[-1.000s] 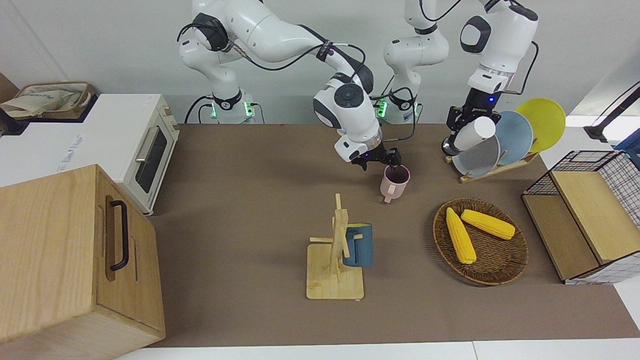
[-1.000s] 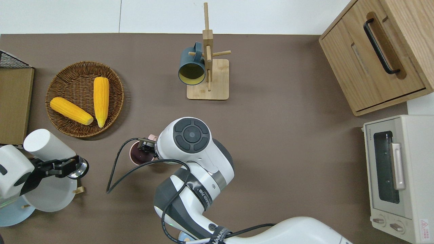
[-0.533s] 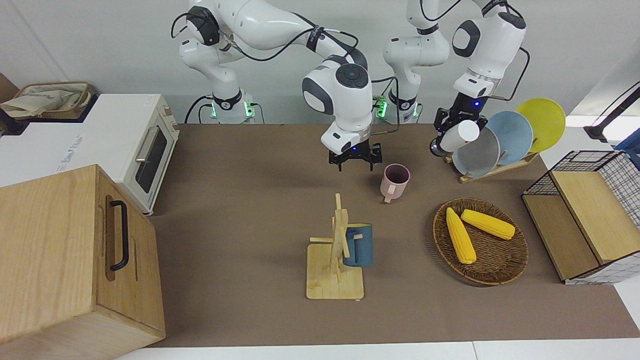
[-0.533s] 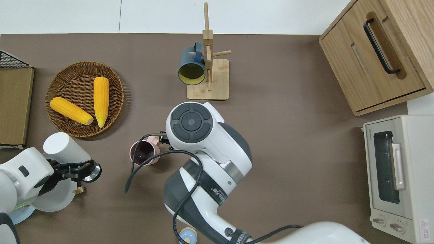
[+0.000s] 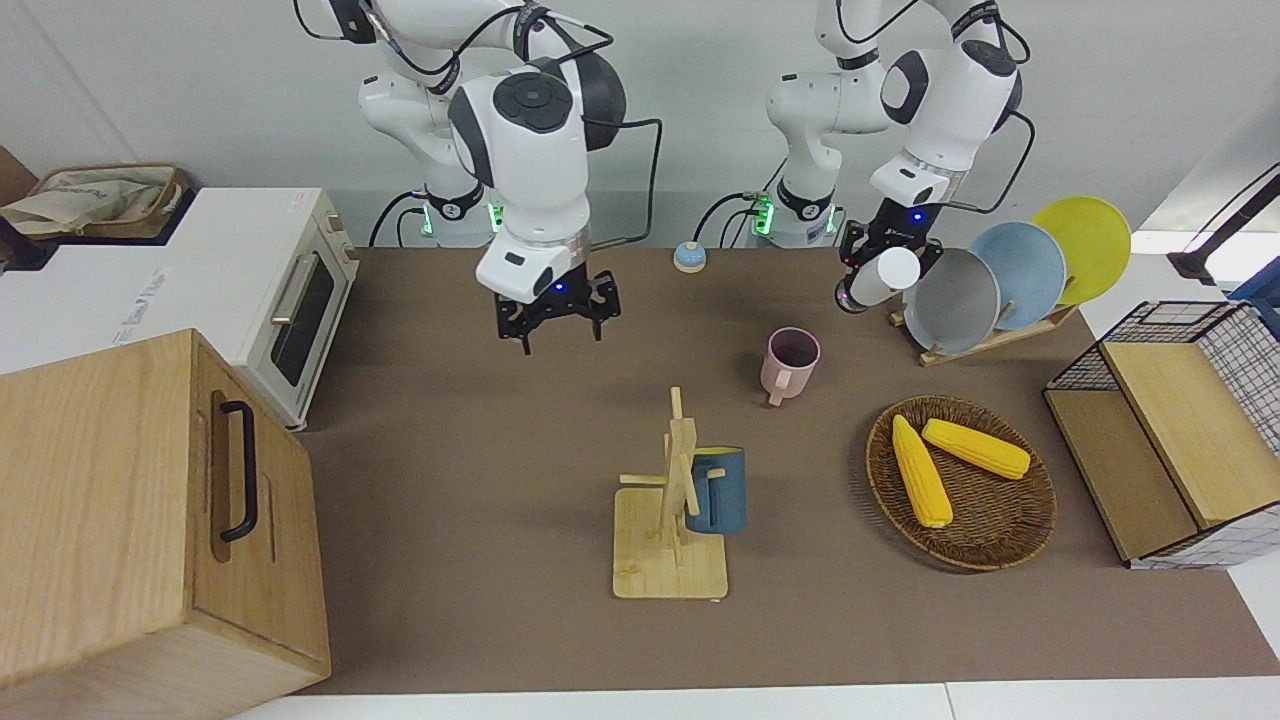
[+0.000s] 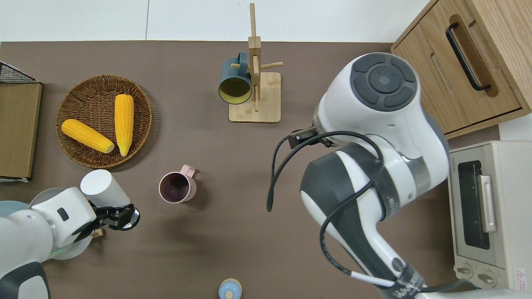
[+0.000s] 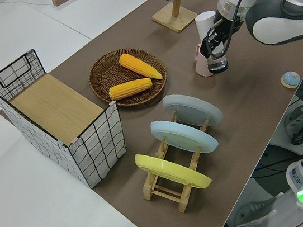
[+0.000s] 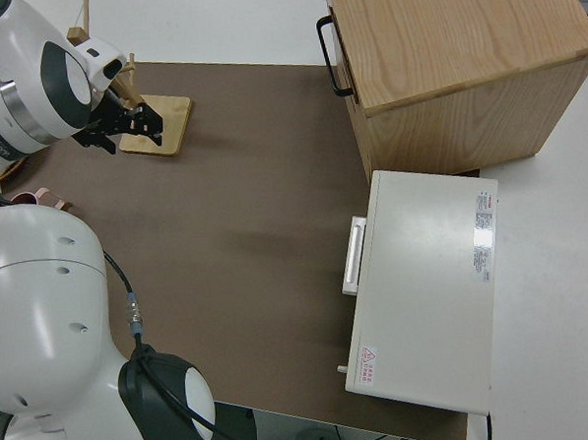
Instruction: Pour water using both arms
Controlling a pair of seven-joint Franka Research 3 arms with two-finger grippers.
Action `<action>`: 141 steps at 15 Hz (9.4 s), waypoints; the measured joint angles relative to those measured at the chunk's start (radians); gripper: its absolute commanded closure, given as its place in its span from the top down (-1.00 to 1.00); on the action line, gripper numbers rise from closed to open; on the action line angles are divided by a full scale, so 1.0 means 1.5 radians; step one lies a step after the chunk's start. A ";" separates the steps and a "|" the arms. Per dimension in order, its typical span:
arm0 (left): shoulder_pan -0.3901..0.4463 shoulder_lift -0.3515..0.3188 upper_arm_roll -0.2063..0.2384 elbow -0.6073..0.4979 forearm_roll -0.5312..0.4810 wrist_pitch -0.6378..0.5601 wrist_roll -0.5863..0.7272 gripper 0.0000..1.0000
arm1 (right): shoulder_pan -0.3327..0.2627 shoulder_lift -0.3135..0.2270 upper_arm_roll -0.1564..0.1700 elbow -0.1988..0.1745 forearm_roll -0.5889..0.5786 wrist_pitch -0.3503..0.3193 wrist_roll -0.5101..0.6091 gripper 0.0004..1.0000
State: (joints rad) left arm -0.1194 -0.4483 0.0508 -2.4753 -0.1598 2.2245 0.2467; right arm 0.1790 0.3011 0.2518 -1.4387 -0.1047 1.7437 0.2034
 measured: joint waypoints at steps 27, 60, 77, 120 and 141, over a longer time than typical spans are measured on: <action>-0.060 0.077 -0.043 -0.015 0.072 -0.089 -0.077 -1.00 | -0.106 -0.153 -0.112 -0.088 0.013 -0.010 -0.059 0.98; -0.065 0.256 -0.072 0.203 0.076 -0.350 -0.178 -1.00 | -0.106 -0.157 -0.112 -0.069 0.014 -0.010 -0.059 0.98; -0.066 0.267 -0.087 0.222 0.077 -0.382 -0.200 -1.00 | -0.106 -0.157 -0.112 -0.069 0.014 -0.010 -0.059 0.98; -0.038 0.082 -0.012 0.025 0.113 -0.036 -0.194 -1.00 | -0.106 -0.157 -0.112 -0.069 0.014 -0.010 -0.059 0.98; 0.113 0.162 0.011 0.266 0.246 0.163 -0.439 -1.00 | -0.106 -0.157 -0.112 -0.069 0.014 -0.010 -0.059 0.98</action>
State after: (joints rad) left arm 0.0503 -0.2053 0.0668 -2.0756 0.2092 2.4686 -0.4119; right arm 0.0198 0.0657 0.0837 -1.5426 -0.0843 1.7288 0.1146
